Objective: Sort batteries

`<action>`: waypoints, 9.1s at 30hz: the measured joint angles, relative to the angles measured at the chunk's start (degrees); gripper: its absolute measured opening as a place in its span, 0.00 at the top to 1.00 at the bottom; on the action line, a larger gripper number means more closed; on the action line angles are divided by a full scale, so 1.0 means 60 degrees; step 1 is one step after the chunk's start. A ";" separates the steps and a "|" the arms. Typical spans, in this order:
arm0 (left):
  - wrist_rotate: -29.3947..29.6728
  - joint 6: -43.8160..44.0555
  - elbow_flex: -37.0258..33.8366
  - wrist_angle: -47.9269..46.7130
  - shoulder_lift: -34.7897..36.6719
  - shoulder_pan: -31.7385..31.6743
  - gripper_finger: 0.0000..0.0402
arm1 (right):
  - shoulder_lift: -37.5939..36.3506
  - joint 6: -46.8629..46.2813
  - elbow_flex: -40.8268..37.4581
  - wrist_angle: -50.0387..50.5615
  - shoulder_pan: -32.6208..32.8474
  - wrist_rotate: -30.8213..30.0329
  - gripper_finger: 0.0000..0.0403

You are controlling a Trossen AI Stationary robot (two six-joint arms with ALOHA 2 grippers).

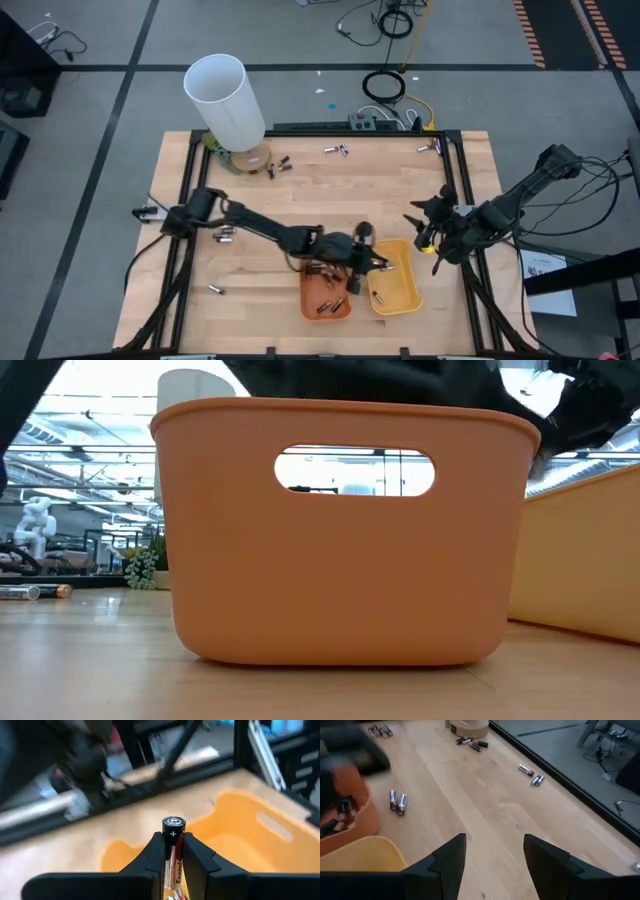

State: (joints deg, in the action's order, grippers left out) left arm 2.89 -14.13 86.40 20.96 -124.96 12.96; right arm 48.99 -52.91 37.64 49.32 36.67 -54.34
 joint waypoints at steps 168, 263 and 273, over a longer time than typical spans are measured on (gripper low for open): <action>0.1742 0.0758 -0.6989 0.3859 0.5433 0.0889 0.88 | 0.0088 0.1753 -0.0068 -0.2398 -0.0176 -0.0529 0.52; 0.0280 0.3598 -0.6369 -0.9078 0.7383 -0.1505 0.60 | 0.0088 0.2408 -0.0065 -0.2328 -0.0739 -0.2937 0.52; 0.0526 0.4139 -0.6461 -0.9206 0.7491 -0.1387 0.60 | 0.0088 0.2759 -0.0068 -0.2325 -0.1168 -0.2886 0.52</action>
State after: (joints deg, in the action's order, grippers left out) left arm 6.04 10.70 47.64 -34.28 -80.02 4.64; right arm 49.52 -36.36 37.23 35.38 29.67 -71.65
